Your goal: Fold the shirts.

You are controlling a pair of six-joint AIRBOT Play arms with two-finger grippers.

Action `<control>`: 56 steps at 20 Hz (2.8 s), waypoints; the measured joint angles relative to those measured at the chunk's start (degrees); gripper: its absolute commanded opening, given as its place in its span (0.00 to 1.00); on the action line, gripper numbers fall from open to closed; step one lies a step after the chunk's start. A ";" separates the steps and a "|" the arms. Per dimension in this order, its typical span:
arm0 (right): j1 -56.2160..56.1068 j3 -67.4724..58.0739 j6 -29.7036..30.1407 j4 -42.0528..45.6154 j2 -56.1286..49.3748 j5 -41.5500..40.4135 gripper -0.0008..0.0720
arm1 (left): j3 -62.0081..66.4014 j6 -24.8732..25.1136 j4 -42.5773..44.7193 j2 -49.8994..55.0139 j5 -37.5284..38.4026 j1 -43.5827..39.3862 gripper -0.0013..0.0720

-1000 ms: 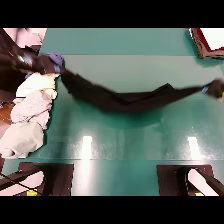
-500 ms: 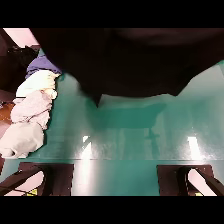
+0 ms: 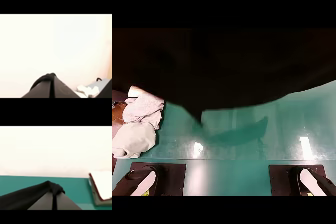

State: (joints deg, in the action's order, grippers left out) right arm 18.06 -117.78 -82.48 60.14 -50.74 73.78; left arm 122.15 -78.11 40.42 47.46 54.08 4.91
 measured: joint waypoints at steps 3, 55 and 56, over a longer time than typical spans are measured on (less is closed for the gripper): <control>0.00 3.63 -1.75 7.34 2.91 3.30 0.03 | -0.92 -1.22 -0.13 -1.75 0.63 0.00 0.05; -3.54 56.81 3.56 5.09 -14.99 8.17 0.43 | -68.00 -1.51 27.54 20.24 21.59 0.26 0.90; -2.16 58.21 4.48 2.99 -13.60 8.50 0.43 | -72.70 -1.92 27.19 17.05 21.53 0.35 0.90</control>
State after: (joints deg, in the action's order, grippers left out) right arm 15.90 -59.57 -78.00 63.13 -64.34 82.28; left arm 49.45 -80.03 67.61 64.51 75.61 5.26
